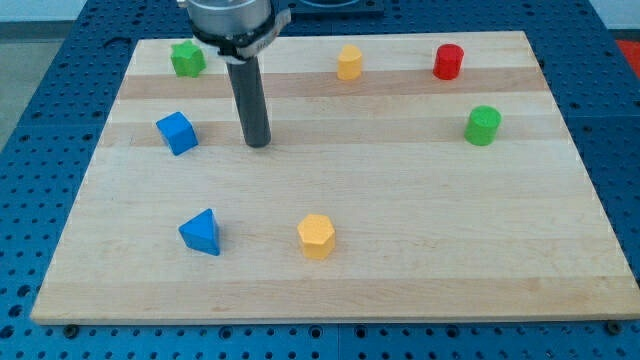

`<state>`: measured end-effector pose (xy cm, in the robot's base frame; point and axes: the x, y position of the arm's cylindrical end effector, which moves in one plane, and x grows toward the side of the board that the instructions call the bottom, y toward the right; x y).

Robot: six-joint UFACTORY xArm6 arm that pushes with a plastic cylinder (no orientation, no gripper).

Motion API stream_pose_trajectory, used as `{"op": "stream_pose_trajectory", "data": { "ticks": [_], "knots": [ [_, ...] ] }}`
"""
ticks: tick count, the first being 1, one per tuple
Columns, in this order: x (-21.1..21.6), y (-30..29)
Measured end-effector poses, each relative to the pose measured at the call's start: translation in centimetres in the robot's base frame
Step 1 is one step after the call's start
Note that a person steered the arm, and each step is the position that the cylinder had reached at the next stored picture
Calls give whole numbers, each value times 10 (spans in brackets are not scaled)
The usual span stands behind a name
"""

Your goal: Slide the yellow hexagon near bottom center

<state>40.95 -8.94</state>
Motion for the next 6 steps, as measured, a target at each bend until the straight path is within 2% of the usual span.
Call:
{"op": "stream_pose_trajectory", "data": {
  "ticks": [1, 3, 5, 6],
  "knots": [
    [8, 39],
    [89, 88],
    [148, 86],
    [153, 84]
  ]
}}
